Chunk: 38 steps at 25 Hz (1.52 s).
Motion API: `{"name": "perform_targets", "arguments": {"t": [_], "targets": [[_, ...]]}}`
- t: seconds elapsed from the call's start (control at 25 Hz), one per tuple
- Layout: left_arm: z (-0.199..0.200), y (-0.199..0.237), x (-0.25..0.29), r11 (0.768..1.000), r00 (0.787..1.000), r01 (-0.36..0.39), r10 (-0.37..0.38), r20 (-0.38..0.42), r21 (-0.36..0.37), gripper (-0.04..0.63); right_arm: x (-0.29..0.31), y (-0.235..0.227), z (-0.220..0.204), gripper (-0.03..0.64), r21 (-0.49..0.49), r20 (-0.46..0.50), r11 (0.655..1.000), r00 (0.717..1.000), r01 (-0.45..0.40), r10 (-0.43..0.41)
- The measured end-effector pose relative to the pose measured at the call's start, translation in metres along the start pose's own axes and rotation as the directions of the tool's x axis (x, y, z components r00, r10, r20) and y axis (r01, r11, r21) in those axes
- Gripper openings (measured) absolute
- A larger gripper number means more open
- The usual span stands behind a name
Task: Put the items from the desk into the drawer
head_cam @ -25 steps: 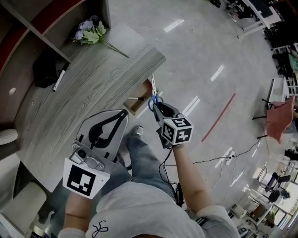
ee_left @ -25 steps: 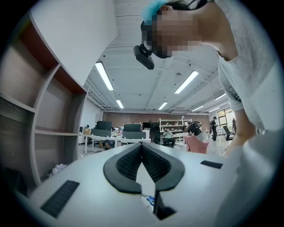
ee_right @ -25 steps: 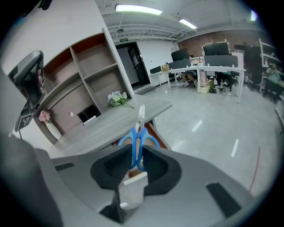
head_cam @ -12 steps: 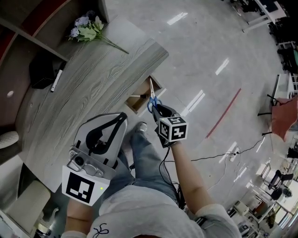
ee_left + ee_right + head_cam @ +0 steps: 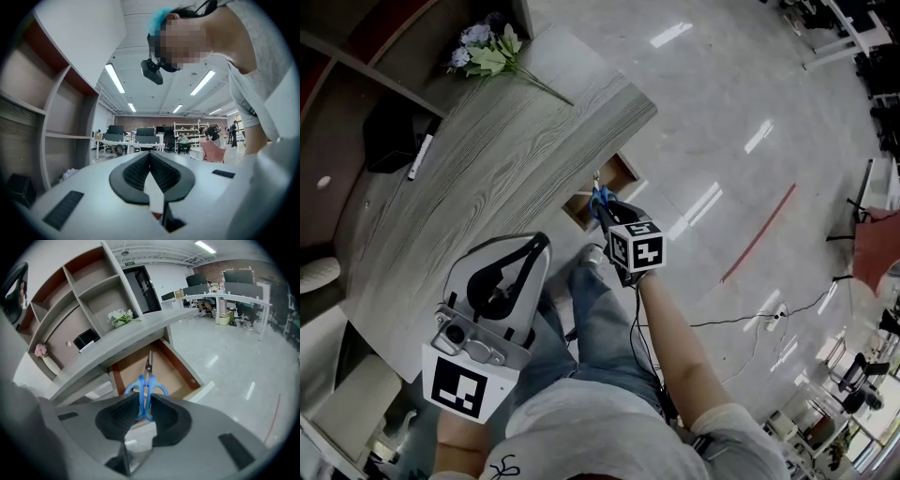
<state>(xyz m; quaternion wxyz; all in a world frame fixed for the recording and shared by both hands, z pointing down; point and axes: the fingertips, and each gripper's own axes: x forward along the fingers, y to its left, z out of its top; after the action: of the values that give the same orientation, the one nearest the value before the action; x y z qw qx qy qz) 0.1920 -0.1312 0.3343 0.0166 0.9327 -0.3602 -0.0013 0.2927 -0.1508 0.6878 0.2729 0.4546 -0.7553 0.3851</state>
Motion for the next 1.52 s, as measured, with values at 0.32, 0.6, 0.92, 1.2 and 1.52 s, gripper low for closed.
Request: {"name": "perform_targets", "arguments": {"t": [0.32,0.6,0.92,1.2,1.52], "targets": [[-0.002,0.006,-0.005,1.000,1.000,-0.022,0.022,-0.010,0.002,0.009,0.017,0.005,0.001,0.087,0.004,-0.013,1.000,1.000,-0.005,0.005],[-0.001,0.008,-0.006,1.000,1.000,-0.027,0.027,-0.004,0.004,0.009,0.016,0.011,0.010,0.087,-0.006,0.013,1.000,1.000,-0.021,0.021],[0.005,0.006,-0.009,1.000,1.000,-0.021,0.021,0.016,0.010,0.009,0.003,0.016,0.022,0.077,-0.005,0.058,1.000,0.998,-0.025,0.025],[0.022,0.003,-0.022,0.999,0.998,-0.029,0.028,0.052,0.026,0.009,-0.033,0.039,0.049,0.009,-0.026,0.150,0.998,0.987,-0.054,0.057],[0.043,0.004,-0.058,0.996,0.993,-0.081,0.076,0.093,0.046,0.009,-0.095,0.109,0.101,0.008,-0.141,0.297,0.979,0.936,-0.151,0.187]]}}
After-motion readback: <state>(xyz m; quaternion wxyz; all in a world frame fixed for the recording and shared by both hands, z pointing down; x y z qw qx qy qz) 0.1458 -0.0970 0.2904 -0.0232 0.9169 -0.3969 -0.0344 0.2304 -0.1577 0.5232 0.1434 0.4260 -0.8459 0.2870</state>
